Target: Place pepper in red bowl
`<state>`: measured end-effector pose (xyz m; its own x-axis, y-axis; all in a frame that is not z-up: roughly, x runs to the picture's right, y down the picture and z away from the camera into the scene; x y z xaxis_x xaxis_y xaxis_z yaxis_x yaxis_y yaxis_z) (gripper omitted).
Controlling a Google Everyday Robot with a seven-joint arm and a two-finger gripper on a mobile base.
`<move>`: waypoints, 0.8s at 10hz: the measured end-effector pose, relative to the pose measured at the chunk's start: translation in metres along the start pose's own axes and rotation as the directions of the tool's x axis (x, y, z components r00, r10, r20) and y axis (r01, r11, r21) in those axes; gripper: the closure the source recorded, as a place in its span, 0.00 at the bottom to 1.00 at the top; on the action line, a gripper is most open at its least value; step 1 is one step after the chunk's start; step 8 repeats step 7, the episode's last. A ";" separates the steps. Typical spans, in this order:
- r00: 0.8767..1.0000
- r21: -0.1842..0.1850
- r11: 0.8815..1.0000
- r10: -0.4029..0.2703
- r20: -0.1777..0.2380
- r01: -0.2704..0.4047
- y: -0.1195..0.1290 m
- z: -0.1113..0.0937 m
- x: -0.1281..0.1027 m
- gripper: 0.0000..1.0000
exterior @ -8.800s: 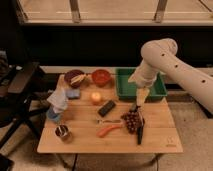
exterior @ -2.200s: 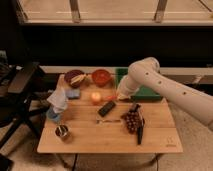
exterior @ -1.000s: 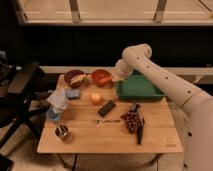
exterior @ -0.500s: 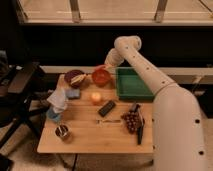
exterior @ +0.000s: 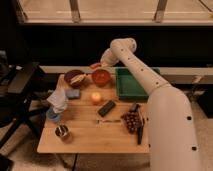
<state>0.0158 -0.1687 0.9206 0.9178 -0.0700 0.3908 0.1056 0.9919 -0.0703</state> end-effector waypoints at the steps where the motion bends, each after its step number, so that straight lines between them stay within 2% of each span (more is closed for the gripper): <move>1: 1.000 -0.001 1.000 0.004 0.004 -0.004 0.004 0.001 0.002 0.31; 2: 1.000 0.000 1.000 0.008 0.002 -0.008 0.004 -0.001 0.005 0.26; 8: 1.000 -0.001 1.000 0.005 0.004 -0.005 0.004 0.000 0.003 0.25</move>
